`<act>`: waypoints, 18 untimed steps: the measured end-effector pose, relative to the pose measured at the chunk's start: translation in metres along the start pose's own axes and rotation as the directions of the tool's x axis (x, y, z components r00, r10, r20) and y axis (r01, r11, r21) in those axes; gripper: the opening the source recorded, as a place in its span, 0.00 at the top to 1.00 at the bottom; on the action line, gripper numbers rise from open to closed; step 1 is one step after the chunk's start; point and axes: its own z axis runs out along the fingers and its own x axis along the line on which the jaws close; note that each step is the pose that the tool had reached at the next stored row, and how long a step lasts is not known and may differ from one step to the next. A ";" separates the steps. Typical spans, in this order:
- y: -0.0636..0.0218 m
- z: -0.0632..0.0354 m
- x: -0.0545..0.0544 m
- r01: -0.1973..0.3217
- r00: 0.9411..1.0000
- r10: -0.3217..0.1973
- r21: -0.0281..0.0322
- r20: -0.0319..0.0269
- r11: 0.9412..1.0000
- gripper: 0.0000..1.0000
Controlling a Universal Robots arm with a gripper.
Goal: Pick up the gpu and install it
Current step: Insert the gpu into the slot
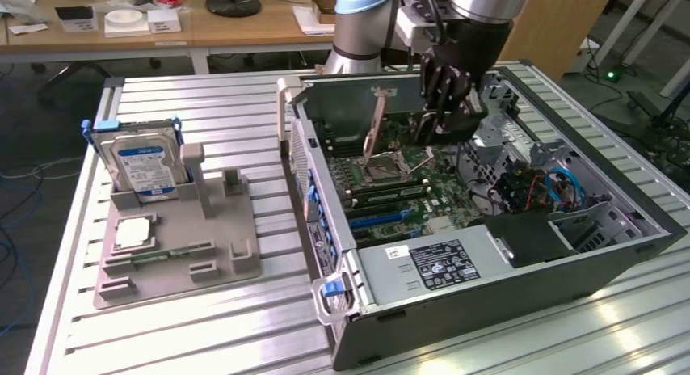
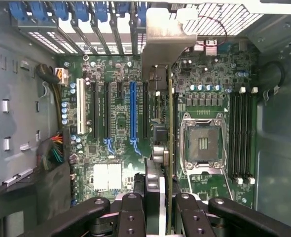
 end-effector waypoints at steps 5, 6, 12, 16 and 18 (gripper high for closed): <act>0.0043 0.0087 0.000 0.000 1.000 0.000 0.001 0.000 1.000 0.72; 0.0051 0.0104 0.000 0.000 1.000 0.000 0.001 0.000 1.000 0.72; 0.0103 0.0213 0.000 0.000 1.000 0.000 0.001 0.000 1.000 0.72; 0.0105 0.0275 0.002 0.000 1.000 0.000 0.001 -0.001 1.000 0.72; 0.0113 0.0304 0.003 0.000 1.000 0.000 0.001 -0.002 1.000 0.72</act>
